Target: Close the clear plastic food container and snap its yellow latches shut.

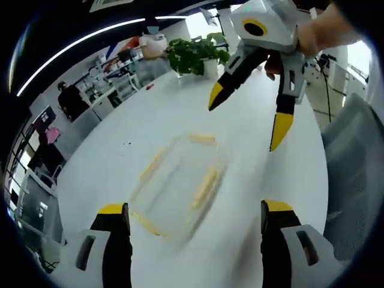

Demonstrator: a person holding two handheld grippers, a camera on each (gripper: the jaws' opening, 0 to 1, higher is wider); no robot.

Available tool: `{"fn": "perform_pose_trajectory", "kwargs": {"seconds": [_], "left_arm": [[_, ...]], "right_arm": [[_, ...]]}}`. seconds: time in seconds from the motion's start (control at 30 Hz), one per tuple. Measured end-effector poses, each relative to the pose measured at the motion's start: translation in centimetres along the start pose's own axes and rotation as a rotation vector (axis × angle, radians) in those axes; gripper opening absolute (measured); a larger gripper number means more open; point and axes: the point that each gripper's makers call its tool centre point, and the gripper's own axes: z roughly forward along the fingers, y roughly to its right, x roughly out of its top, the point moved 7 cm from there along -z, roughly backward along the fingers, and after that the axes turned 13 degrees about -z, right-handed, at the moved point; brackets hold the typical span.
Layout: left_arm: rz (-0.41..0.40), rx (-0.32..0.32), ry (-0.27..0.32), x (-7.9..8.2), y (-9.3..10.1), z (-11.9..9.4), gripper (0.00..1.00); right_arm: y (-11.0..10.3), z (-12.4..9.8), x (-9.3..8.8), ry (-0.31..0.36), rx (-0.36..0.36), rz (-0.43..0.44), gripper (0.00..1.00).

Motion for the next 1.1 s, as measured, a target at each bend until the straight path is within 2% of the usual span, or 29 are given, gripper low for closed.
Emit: {"fn": "perform_pose_trajectory", "kwargs": {"seconds": [0.2,0.3,0.7,0.87,0.97,1.1], "left_arm": [[-0.037,-0.003,0.024,-0.8,1.5,-1.1,0.89],[-0.075,-0.005,0.042,-1.5,2.1,-1.9,0.90],[-0.139,-0.004,0.058,-4.8,3.9,-4.6,0.90],[-0.180,0.000,0.069,-6.2,4.8,-5.6,0.90],[-0.214,0.003,0.094,-6.7,5.5,-6.3,0.90],[-0.222,0.010,0.084,-7.5,5.9,-6.6,0.90]], "right_arm": [[-1.7,-1.5,-0.6,0.031,-0.048,0.037,0.72],[-2.7,-2.3,-1.0,0.056,-0.073,0.079,0.72],[-6.9,-5.3,-3.7,0.078,-0.176,0.136,0.71],[-8.3,-6.4,-4.6,0.096,-0.223,0.168,0.72],[-8.8,-6.9,-5.2,0.099,-0.245,0.177,0.72],[-9.5,-7.6,-5.7,0.107,-0.268,0.188,0.71]]}}
